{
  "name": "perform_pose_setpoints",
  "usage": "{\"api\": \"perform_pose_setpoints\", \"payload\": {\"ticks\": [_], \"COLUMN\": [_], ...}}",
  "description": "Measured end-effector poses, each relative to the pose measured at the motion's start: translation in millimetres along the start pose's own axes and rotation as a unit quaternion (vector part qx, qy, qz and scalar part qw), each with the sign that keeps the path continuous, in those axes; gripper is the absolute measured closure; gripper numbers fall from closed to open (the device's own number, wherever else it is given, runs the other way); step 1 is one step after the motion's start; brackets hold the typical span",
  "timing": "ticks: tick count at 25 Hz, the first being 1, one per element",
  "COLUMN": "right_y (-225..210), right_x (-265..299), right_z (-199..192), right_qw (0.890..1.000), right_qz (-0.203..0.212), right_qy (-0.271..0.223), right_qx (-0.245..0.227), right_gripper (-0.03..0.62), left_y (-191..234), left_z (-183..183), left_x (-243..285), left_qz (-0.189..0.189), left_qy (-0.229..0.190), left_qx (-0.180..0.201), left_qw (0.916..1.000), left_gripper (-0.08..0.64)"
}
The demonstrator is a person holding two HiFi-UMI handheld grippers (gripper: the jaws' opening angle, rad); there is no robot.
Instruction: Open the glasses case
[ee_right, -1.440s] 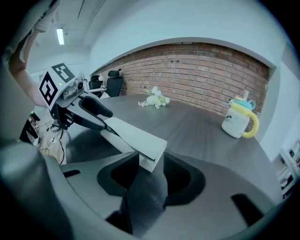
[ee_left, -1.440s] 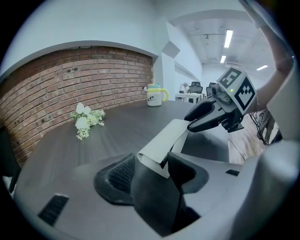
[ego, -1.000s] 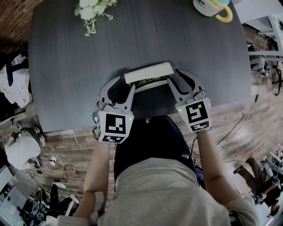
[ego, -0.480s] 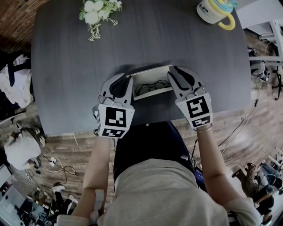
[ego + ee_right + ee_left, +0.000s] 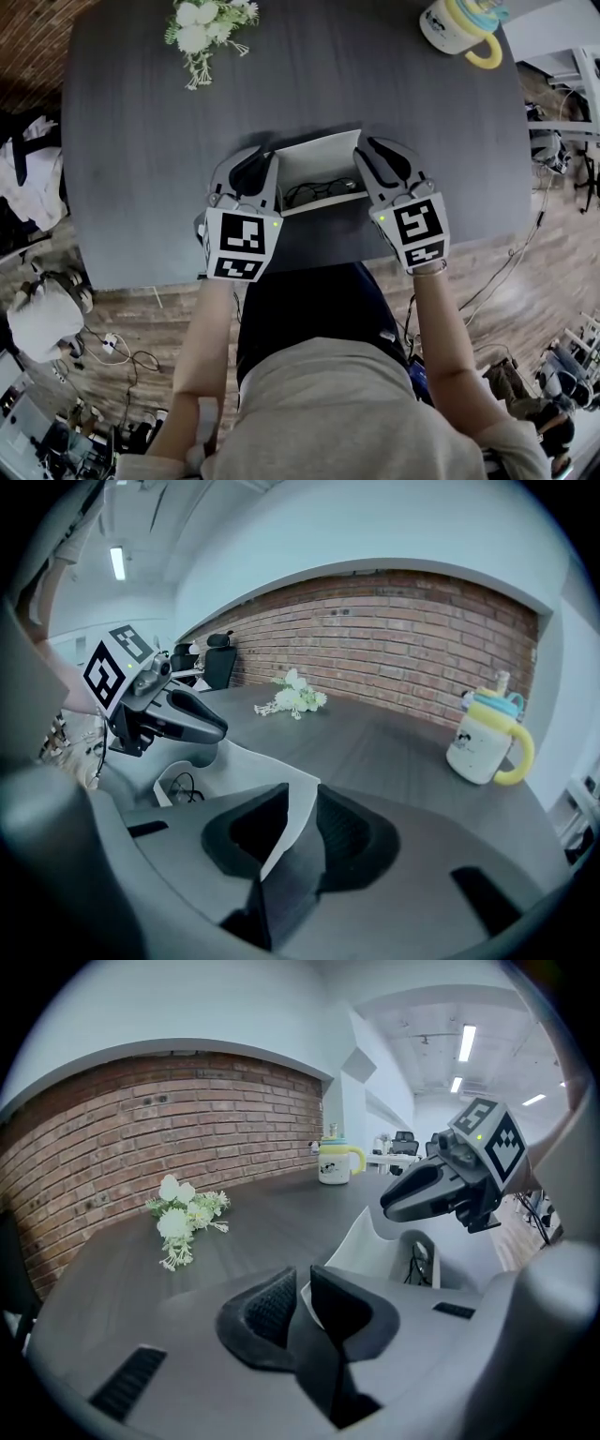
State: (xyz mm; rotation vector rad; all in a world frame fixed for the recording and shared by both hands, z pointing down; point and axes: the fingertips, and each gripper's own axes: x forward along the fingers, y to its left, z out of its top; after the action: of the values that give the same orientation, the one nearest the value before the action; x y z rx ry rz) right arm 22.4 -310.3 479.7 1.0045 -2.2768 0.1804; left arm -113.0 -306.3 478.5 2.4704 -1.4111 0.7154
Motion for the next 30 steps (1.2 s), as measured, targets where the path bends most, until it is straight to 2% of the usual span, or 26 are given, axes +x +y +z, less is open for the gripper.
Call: {"api": "perform_pose_setpoints", "payload": {"ticks": [13,19,25,30], "right_y": [11.3,12.6,11.2,11.3], "right_x": [-0.9,-4.5,-12.5,-26.1], "right_z": [-7.4,-8.6,-8.1,0.3], "right_qw": [1.000,1.000,0.999,0.999], "right_qz": [0.002,-0.003,-0.008,-0.013], "right_qy": [0.007,0.005,-0.004,-0.021], "right_qx": [0.020,0.027,0.043,0.044], "right_gripper": [0.494,0.495,0.495,0.496], "left_y": [10.1,10.1,6.1,6.8], "left_z": [-3.5,-1.7,2.2,15.7], "left_x": [15.2,12.8,4.1,-11.8], "left_qz": [-0.006,-0.010,-0.015,-0.004], "left_qy": [0.011,0.003,0.001,-0.024], "left_qx": [-0.034,-0.053,-0.051,-0.059], "left_qw": [0.9993,0.9985,0.9986,0.9980], "left_gripper": [0.497,0.497,0.495,0.495]}}
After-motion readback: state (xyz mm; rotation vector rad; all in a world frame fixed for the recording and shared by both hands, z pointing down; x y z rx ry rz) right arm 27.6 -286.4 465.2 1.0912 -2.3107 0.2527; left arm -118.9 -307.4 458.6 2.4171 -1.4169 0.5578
